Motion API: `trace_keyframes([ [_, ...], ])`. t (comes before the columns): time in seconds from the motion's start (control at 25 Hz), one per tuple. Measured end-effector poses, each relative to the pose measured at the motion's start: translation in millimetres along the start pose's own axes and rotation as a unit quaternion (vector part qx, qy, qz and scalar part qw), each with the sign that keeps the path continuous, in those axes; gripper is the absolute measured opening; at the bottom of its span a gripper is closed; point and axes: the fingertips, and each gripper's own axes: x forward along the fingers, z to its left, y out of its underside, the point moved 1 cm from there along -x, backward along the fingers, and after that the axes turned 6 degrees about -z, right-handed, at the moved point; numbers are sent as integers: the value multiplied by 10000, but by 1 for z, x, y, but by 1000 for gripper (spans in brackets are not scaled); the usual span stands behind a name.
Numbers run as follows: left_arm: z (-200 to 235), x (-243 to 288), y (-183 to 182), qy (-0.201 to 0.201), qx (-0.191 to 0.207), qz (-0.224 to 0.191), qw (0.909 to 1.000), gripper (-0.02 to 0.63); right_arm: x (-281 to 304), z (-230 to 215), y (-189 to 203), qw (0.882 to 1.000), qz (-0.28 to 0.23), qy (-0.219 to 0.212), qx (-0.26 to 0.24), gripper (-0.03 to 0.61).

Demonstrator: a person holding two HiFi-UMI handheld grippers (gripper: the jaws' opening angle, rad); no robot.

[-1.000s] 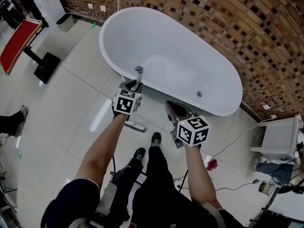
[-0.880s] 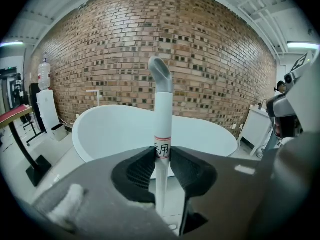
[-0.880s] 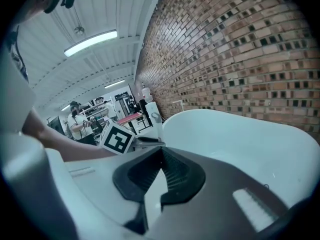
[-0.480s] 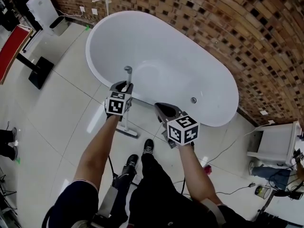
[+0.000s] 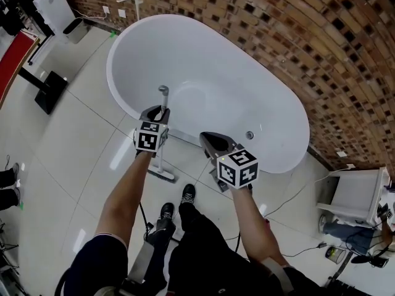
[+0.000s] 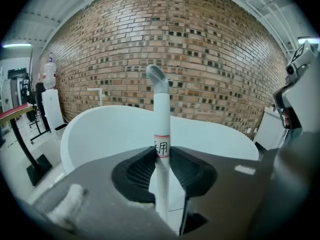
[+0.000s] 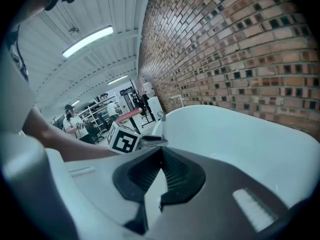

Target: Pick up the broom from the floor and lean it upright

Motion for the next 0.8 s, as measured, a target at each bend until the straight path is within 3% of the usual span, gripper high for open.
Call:
trace_keyframes([
  [0.16,2,2,-1,33,35,-172,9998,98,7,-5,0,10000,47,-31,7,0],
  [0.4,3,-10,-1,155,-71,-88,9998,133,16,5,-2,9999,34,-111,15,0],
  [0.6,2,-38,-13,204,-196,-310,9991,133,15,18,-5,9999,-97,-85,33,0],
  [0.8,-21,-76,-29,522,-156,-480,9974,130,7,35,-8,9994,-355,-32,40,0],
])
